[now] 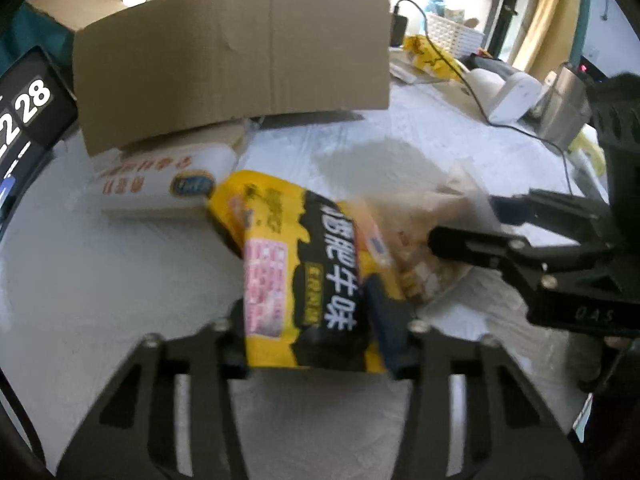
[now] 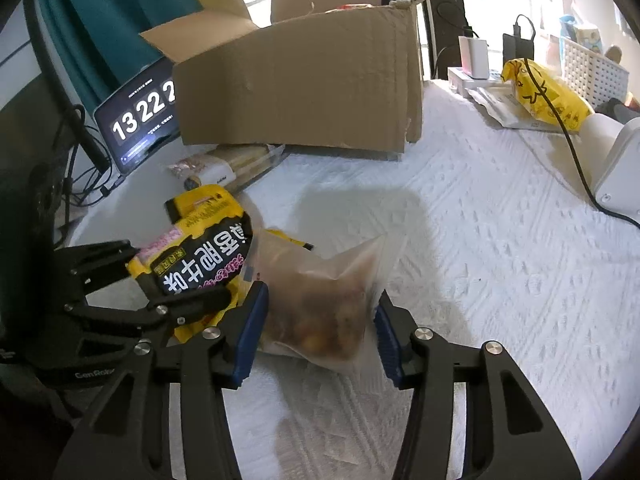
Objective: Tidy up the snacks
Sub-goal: 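Grasp the yellow bag with the left tool while the right tool grasps the clear pack, then lift the yellow bag and clear pack toward the cardboard box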
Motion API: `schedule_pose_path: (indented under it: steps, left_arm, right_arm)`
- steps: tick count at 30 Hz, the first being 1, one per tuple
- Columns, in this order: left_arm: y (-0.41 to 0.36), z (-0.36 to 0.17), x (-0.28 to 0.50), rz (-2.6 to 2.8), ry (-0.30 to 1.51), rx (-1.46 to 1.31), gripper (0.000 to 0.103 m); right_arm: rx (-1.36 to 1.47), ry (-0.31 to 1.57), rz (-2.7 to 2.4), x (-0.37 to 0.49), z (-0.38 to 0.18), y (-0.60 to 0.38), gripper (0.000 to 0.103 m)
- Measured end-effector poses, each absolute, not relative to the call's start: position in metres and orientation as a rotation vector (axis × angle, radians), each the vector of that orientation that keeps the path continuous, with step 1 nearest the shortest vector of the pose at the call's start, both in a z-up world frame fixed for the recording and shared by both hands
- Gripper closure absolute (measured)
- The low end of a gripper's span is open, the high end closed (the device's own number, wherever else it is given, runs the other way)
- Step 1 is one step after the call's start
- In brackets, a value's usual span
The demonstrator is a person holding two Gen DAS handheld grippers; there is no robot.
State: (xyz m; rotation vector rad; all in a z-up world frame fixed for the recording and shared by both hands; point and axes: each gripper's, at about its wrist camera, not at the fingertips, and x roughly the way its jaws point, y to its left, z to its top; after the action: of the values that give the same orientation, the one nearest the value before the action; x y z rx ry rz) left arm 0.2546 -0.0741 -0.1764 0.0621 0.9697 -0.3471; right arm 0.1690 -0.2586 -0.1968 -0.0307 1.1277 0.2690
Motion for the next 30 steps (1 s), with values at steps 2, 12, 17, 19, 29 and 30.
schedule_pose_path:
  steps: [2,12,17,19,29,30]
  left_arm:
    - [-0.073,-0.175,0.251,-0.365,0.972,0.056,0.070]
    - [-0.051,-0.141,0.229,-0.392,0.885,0.022,0.074]
    - [-0.035,-0.125,0.224,-0.384,0.839,0.002,0.075]
    - [-0.030,-0.119,0.223,-0.379,0.821,-0.007,0.075]
    - [0.002,-0.087,0.229,-0.346,0.724,-0.033,0.075]
    - [0.005,-0.084,0.230,-0.342,0.715,-0.035,0.075]
  right_arm:
    - [-0.041,1.125,0.271,0.169,-0.191,-0.257,0.055]
    - [-0.094,1.078,0.267,0.169,-0.162,-0.249,0.071]
    - [-0.117,1.046,0.274,0.171,-0.146,-0.238,0.072]
    - [-0.126,1.029,0.276,0.173,-0.138,-0.234,0.072]
    - [-0.155,0.942,0.276,0.188,-0.102,-0.223,0.072]
    - [-0.159,0.932,0.274,0.190,-0.099,-0.223,0.072]
